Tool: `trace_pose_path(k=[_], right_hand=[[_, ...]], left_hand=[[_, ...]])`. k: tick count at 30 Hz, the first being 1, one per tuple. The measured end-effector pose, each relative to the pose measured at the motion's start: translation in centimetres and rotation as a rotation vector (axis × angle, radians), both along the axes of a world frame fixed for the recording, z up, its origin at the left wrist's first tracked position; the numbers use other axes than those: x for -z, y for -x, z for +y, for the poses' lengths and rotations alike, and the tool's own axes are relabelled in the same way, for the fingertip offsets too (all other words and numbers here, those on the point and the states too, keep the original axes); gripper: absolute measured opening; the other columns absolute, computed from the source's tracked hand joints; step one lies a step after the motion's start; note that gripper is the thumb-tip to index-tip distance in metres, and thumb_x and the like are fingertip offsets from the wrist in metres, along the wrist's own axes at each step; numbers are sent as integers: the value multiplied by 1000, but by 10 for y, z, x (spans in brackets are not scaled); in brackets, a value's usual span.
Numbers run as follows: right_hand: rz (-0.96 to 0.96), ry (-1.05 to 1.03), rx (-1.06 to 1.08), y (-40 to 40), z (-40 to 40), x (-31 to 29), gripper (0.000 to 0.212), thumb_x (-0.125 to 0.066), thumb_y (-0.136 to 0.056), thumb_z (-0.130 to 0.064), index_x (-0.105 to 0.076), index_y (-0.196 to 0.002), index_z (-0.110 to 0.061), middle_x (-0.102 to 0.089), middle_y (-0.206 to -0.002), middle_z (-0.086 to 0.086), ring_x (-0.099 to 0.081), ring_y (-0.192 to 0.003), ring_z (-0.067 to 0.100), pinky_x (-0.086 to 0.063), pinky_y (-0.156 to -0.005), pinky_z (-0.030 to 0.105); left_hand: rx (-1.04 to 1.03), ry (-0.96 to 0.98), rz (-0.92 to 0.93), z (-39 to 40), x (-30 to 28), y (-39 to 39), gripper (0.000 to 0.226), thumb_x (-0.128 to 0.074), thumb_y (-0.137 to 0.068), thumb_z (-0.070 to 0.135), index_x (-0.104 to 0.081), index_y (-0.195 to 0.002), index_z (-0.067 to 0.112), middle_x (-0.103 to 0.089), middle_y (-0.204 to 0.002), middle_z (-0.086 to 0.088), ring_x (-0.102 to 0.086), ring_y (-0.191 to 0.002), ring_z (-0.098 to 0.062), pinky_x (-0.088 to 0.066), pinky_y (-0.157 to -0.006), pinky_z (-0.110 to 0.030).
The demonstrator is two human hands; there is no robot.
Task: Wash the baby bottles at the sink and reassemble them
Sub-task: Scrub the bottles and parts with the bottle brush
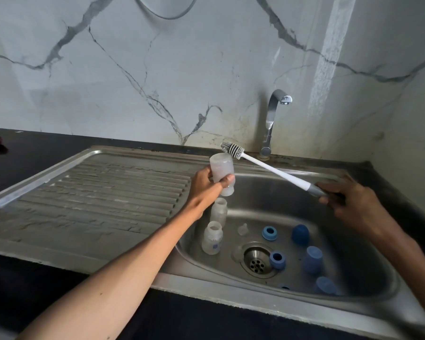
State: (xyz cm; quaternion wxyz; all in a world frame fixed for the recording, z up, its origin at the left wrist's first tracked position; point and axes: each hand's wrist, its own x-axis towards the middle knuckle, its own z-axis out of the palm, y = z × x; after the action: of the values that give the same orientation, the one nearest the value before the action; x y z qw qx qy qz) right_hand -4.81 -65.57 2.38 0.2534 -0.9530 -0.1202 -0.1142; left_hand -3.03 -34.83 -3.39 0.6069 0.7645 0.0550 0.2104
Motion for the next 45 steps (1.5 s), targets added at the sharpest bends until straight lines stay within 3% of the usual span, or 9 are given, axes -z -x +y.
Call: trace_pose_path(k=[6, 11, 15, 20, 23, 28, 35, 41, 45], right_hand=[[39, 41, 12, -1, 0, 1, 42, -67, -90, -15, -61, -131, -15, -63, -125, 16, -59, -113, 31, -46, -100, 40], [41, 37, 3, -3, 1, 3, 42, -67, -89, -16, -61, -131, -17, -65, -123, 14, -60, -111, 29, -47, -99, 38], [44, 71, 4, -3, 0, 3, 43, -68, -89, -18, -60, -132, -18, -64, -126, 12, -59, -114, 29, -45, -99, 36], [44, 81, -32, -4, 1, 7, 42, -65, -91, -19, -60, -132, -20, -63, -127, 10, -58, -113, 26, -46, -101, 39], [51, 101, -37, -6, -1, 8, 43, -65, -91, -20, -59, -133, -21, -60, -129, 9, -55, -117, 25, -43, -103, 38], [121, 163, -79, -9, -3, 9, 38, -62, -93, -22, -59, -130, -25, -63, -123, 5, -52, -98, 12, -41, -89, 28], [111, 121, -81, -11, 0, 11, 38, -63, -93, -22, -60, -131, -26, -67, -118, 6, -55, -96, 14, -40, -84, 27], [151, 182, -87, -12, -4, 10, 43, -64, -92, -21, -57, -134, -25, -64, -126, 2, -58, -108, 17, -40, -89, 26], [140, 148, -83, -12, 1, 14, 42, -63, -93, -22, -57, -134, -25, -65, -122, 3, -56, -100, 13, -41, -87, 25]], left_hand=[[19, 167, 23, 7, 0, -2, 46, -78, -68, 45, -71, -100, 13, -77, -98, -8, -73, -98, -27, -57, -87, -58], [105, 218, 52, -5, -1, -1, 38, -75, -72, 41, -70, -101, 17, -76, -102, -11, -73, -97, -25, -59, -87, -53], [78, 265, 39, 4, -3, -1, 46, -75, -72, 41, -69, -107, 12, -76, -103, -11, -73, -98, -25, -59, -89, -52], [210, 208, 62, -10, -1, 0, 43, -76, -79, 34, -67, -114, 10, -75, -107, -10, -72, -101, -23, -59, -88, -45], [170, 303, 31, -15, -5, -2, 28, -69, -93, 20, -64, -116, 5, -72, -113, -15, -71, -104, -25, -58, -91, -44], [91, 527, -72, 12, -11, -1, 17, -61, -99, 19, -64, -110, 7, -70, -118, -17, -68, -111, -30, -56, -94, -46], [171, 499, -28, -8, -9, 0, 14, -63, -96, 14, -64, -108, 5, -71, -114, -17, -69, -109, -30, -55, -96, -51], [60, 551, -153, 14, -12, 1, 25, -63, -97, 14, -61, -119, 4, -68, -120, -20, -68, -112, -30, -58, -92, -42], [121, 527, -108, 5, -11, 2, 30, -66, -93, 9, -60, -122, 4, -69, -120, -18, -67, -113, -29, -58, -92, -41]])
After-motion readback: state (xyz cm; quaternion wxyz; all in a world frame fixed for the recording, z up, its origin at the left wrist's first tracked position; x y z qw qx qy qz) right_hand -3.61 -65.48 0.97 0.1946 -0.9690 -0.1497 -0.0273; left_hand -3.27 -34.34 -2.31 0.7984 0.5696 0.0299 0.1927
